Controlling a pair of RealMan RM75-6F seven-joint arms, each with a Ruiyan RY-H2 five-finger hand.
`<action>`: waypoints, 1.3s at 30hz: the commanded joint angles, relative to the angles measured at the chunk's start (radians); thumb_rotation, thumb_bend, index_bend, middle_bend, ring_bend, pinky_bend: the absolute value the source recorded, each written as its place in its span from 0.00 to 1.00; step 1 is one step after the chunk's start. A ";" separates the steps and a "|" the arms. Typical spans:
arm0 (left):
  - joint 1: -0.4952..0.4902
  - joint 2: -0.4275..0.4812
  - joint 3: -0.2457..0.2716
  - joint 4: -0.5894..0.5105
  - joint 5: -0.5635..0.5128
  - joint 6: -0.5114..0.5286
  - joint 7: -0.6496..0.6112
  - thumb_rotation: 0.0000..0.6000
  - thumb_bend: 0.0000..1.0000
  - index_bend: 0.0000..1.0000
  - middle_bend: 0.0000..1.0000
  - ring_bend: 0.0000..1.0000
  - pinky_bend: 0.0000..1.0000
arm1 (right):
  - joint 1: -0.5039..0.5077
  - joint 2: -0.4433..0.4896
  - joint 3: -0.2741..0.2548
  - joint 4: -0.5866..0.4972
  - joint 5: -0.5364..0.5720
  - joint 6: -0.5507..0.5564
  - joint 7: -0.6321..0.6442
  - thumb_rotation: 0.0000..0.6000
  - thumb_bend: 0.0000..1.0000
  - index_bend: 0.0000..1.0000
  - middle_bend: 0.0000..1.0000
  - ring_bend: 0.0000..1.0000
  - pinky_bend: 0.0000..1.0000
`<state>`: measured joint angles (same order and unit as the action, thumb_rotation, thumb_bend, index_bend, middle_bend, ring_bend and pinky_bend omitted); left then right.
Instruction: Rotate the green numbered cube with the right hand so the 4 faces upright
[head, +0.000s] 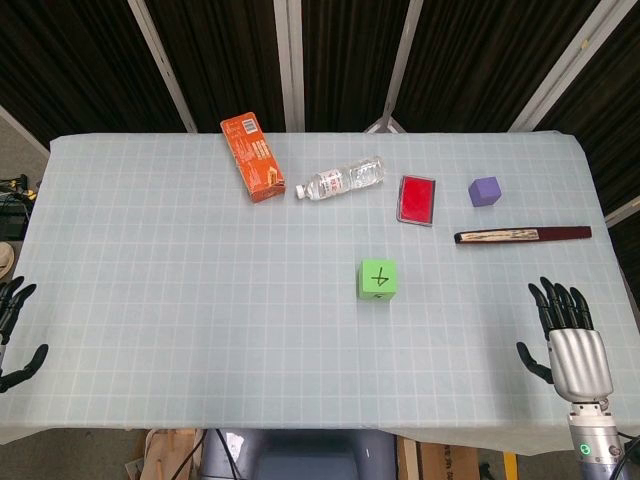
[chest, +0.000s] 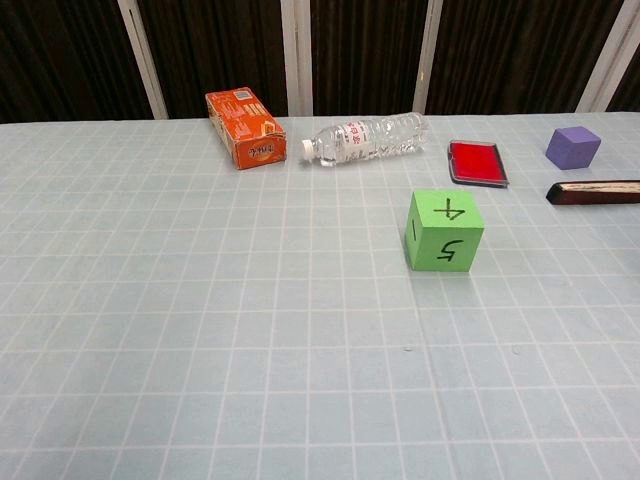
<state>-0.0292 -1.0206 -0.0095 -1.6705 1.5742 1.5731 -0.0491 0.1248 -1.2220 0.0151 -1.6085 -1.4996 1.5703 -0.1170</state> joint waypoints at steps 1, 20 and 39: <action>0.001 0.001 0.002 -0.001 0.004 0.001 0.001 1.00 0.44 0.09 0.00 0.00 0.04 | -0.003 0.005 0.002 -0.008 0.002 -0.009 0.006 1.00 0.32 0.00 0.04 0.00 0.00; 0.006 -0.006 -0.005 -0.015 0.001 0.011 0.023 1.00 0.44 0.09 0.00 0.00 0.04 | -0.008 0.042 0.001 -0.034 0.002 -0.075 0.020 1.00 0.32 0.00 0.04 0.00 0.00; 0.022 -0.019 0.003 -0.017 0.023 0.036 0.031 1.00 0.44 0.09 0.00 0.00 0.04 | 0.187 0.204 0.131 -0.230 0.163 -0.382 -0.015 1.00 0.32 0.00 0.04 0.03 0.00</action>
<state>-0.0074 -1.0397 -0.0064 -1.6876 1.5967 1.6091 -0.0180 0.2478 -1.0639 0.1041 -1.7757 -1.4090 1.2735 -0.0739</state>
